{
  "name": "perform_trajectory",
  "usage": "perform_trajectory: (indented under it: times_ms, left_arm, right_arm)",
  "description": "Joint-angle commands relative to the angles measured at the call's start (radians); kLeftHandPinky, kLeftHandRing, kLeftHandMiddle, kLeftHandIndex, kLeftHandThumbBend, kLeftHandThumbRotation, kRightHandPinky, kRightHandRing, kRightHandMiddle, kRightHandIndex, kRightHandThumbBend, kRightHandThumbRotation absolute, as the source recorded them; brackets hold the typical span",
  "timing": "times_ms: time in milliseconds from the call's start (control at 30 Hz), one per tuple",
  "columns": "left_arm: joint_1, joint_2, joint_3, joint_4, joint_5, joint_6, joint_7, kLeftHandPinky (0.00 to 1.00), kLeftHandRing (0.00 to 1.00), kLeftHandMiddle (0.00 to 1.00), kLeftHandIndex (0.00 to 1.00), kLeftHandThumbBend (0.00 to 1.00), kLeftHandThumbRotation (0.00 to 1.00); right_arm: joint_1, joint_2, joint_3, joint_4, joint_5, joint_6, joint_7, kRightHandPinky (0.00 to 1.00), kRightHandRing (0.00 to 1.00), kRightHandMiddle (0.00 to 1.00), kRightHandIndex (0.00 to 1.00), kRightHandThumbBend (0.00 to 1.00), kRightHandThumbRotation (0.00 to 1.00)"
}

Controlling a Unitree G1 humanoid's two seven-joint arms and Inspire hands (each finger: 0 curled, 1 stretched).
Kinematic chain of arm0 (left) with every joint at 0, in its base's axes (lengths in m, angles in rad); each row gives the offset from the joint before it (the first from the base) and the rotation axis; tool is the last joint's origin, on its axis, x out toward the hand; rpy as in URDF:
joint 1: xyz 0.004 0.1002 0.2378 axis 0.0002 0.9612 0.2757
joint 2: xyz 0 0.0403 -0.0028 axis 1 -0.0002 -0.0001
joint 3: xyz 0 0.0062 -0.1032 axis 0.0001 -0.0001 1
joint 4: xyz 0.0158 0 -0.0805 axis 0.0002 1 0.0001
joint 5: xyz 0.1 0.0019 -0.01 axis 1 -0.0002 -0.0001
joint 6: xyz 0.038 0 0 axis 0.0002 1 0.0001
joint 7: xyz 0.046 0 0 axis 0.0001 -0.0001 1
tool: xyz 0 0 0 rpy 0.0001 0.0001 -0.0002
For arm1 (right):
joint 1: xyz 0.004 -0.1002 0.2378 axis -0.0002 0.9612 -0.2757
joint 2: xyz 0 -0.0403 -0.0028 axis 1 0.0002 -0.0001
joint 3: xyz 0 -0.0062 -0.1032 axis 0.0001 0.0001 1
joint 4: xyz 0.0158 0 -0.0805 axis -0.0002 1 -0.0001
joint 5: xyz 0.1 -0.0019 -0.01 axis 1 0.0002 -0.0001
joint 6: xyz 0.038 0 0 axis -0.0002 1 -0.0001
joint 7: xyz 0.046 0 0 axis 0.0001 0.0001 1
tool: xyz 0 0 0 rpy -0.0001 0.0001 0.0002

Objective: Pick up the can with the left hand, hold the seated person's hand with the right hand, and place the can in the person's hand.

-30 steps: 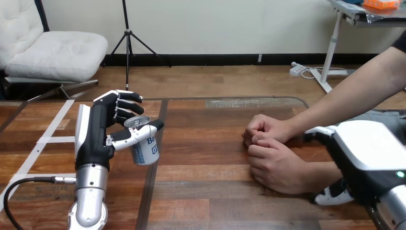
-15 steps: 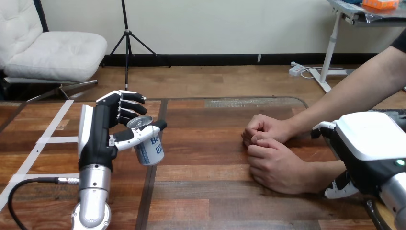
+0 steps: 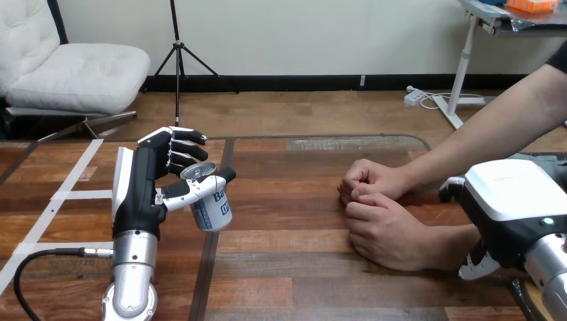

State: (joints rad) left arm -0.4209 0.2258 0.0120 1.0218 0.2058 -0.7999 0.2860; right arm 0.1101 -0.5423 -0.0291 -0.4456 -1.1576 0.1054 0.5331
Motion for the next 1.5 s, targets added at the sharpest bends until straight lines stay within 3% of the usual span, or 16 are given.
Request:
perform_trajectory:
  times_ms: [0, 467, 1100, 1467]
  left_arm:
    - [-0.046, 0.007, 0.002, -0.059, 0.007, -0.023, 0.007, 0.36, 0.41, 0.49, 0.53, 0.77, 0.01]
    - [-0.043, 0.009, 0.0, -0.07, 0.016, -0.013, 0.003, 0.35, 0.4, 0.49, 0.52, 0.77, 0.01]
    - [-0.035, 0.008, -0.004, -0.097, 0.021, -0.005, -0.019, 0.36, 0.41, 0.48, 0.52, 0.77, 0.01]
    - [-0.034, 0.003, -0.001, -0.109, 0.019, -0.002, -0.028, 0.36, 0.41, 0.49, 0.52, 0.78, 0.01]
  right_arm:
    - [-0.083, -0.035, 0.014, 0.032, -0.027, 0.012, -0.001, 0.71, 0.74, 0.76, 0.74, 0.92, 0.0]
    - [-0.126, -0.058, 0.033, 0.092, -0.036, 0.015, 0.031, 0.72, 0.75, 0.77, 0.75, 0.89, 0.0]
    - [-0.169, -0.091, 0.06, 0.176, -0.015, -0.015, 0.002, 0.65, 0.71, 0.73, 0.72, 0.81, 0.0]
    - [-0.198, -0.101, 0.089, 0.225, -0.025, -0.016, -0.008, 0.6, 0.66, 0.7, 0.7, 0.84, 0.0]
